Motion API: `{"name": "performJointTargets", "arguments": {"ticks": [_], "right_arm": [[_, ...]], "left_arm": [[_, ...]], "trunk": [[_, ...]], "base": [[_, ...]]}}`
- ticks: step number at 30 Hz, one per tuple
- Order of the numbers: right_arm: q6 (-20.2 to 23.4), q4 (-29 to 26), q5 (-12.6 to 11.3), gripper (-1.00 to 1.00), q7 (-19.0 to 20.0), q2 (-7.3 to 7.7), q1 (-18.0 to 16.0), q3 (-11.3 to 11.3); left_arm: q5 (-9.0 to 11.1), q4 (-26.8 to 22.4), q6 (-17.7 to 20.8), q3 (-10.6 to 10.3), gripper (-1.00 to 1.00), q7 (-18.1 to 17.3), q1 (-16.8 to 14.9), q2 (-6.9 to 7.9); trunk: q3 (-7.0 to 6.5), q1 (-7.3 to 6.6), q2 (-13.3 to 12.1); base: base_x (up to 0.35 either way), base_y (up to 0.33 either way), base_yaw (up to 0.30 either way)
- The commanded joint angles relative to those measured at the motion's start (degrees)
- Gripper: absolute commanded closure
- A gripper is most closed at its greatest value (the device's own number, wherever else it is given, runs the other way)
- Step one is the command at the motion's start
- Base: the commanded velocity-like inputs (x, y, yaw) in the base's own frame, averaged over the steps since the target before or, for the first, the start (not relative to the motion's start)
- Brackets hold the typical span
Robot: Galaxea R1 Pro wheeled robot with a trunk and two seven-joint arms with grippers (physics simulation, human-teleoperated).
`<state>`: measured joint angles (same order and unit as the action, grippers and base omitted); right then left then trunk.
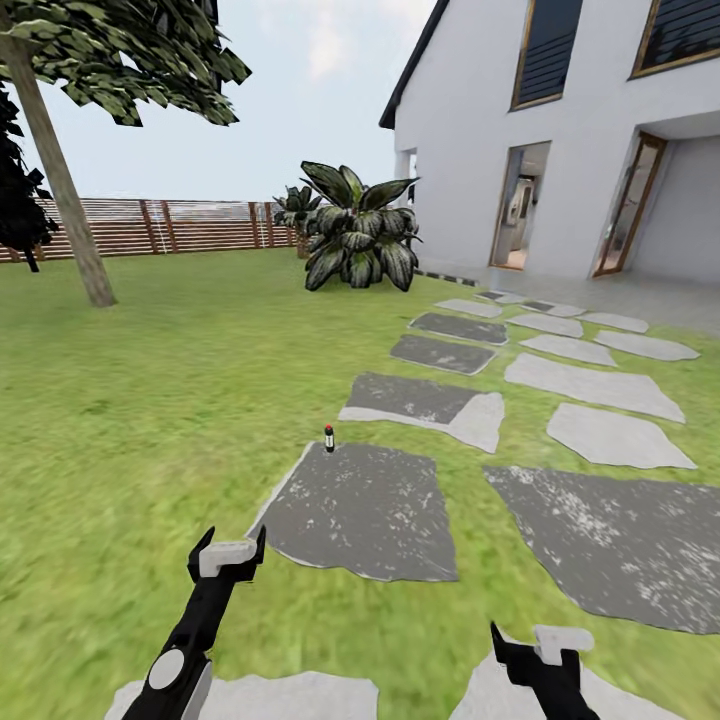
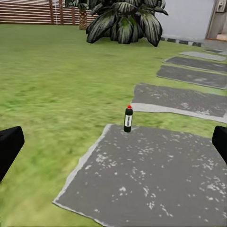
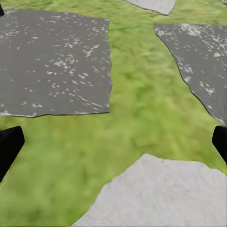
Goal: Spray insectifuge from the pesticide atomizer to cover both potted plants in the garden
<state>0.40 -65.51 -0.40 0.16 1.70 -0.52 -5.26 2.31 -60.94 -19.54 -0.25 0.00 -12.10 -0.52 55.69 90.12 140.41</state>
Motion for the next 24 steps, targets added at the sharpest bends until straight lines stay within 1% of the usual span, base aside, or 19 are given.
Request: {"name": "performJointTargets", "arguments": {"ticks": [1, 9, 12, 16, 24], "right_arm": [[0.0, -0.1, 0.0, -1.0, 0.0, 0.02, 0.0, 0.0], [0.0, -0.1, 0.0, -1.0, 0.0, 0.04, 0.0, 0.0], [0.0, -0.1, 0.0, -1.0, 0.1, 0.05, 0.0, 0.0], [0.0, -0.1, 0.0, -1.0, 0.2, 0.02, 0.0, 0.0], [0.0, -0.1, 0.0, -1.0, 0.3, 0.03, 0.0, 0.0]], "left_arm": [[0.2, 0.0, -0.2, 0.0, -1.0, 0.0, 0.0, 0.0], [0.2, 0.0, -0.2, -0.1, -1.0, 0.0, 0.0, 0.0], [0.2, 0.0, -0.2, -0.1, -1.0, 0.0, 0.0, 0.0], [0.2, 0.0, -0.2, -0.1, -1.0, 0.0, 0.0, -0.02], [0.2, 0.0, -0.2, -0.1, -1.0, 0.0, 0.0, -0.01]], "trunk": [[0.05, 0.02, 0.0], [0.05, 0.02, 0.0], [0.05, 0.02, 0.0], [0.02, 0.02, 0.0], [-0.2, 0.02, 0.0]], "base": [[0.299, 0.232, 0.0], [0.299, 0.232, -0.002], [0.299, 0.232, -0.088], [0.299, 0.232, -0.179], [0.299, 0.232, -0.248]]}}
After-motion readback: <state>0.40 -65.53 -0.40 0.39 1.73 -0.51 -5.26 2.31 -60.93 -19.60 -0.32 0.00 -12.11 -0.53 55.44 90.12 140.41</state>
